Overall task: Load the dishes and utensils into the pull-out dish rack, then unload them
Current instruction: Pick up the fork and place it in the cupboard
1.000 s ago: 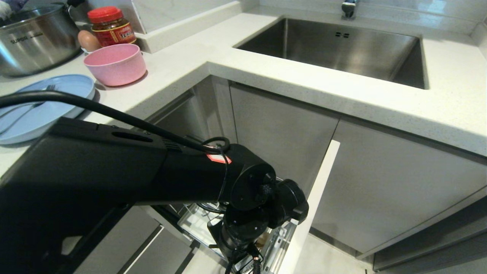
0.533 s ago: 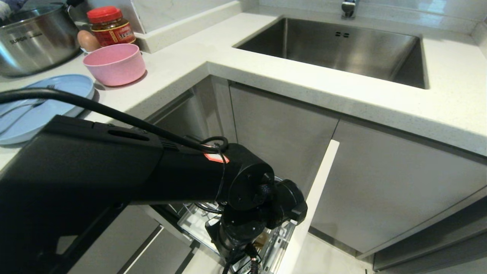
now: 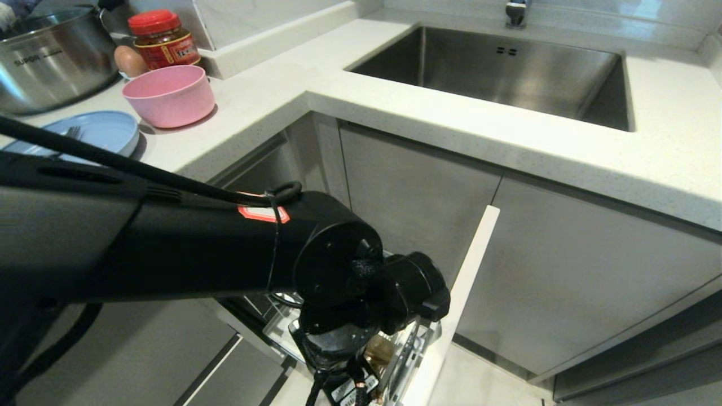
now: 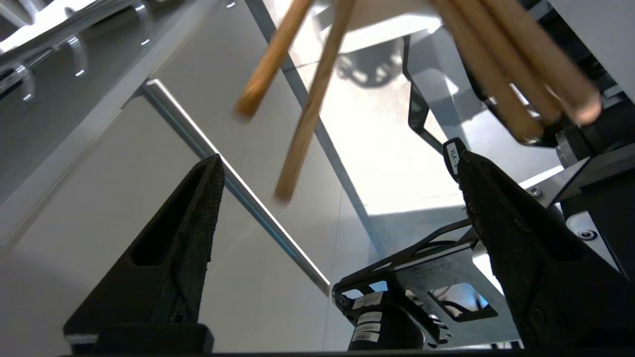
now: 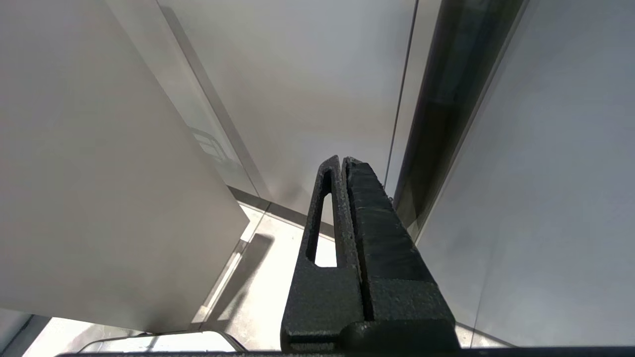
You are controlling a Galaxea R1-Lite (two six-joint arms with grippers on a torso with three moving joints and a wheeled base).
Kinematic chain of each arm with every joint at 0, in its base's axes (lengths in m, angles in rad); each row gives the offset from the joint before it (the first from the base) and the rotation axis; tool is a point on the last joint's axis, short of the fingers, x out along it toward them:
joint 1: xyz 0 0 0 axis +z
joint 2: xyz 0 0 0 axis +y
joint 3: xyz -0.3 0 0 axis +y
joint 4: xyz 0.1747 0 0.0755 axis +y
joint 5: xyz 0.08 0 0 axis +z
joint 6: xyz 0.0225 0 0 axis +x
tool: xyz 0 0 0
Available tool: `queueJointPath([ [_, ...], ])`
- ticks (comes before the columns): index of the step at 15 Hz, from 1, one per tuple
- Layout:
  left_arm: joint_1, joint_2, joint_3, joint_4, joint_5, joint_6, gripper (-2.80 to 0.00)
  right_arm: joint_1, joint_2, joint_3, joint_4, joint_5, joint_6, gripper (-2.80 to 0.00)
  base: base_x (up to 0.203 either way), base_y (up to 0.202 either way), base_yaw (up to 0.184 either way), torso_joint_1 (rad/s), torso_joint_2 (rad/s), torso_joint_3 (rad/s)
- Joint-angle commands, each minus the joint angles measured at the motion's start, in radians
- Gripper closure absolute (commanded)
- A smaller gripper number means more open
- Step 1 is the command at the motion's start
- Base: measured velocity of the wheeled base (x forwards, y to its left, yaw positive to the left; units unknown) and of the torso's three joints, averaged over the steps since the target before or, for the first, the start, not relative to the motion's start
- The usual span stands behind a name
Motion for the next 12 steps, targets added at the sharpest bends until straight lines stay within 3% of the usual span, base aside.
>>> queueJointPath([
  [1,0.002,-0.073,0.011,0.007,0.015,-0.007,-2.8,0.0,-0.004,0.0,0.0,0.0,0.0,0.0,0.0,0.0,0.0,0.0,0.0,0.0],
  [4,0.002,-0.152,0.036,0.007,0.063,-0.018,-2.8,0.0,-0.003,0.0,0.0,0.0,0.0,0.0,0.0,0.0,0.0,0.0,0.0,0.0],
  [5,0.003,-0.181,0.05,0.007,0.088,-0.024,0.0,0.0,-0.004,0.0,0.0,0.0,0.0,0.0,0.0,0.0,0.0,0.0,0.0,0.0],
  [10,0.018,-0.301,0.054,0.001,0.2,-0.081,0.0,0.0,-0.003,0.0,0.0,0.0,0.0,0.0,0.0,0.0,0.0,0.0,0.0,0.0],
  [12,0.043,-0.343,0.05,-0.009,0.214,-0.084,0.0,0.0,-0.004,0.0,0.0,0.0,0.0,0.0,0.0,0.0,0.0,0.0,0.0,0.0],
])
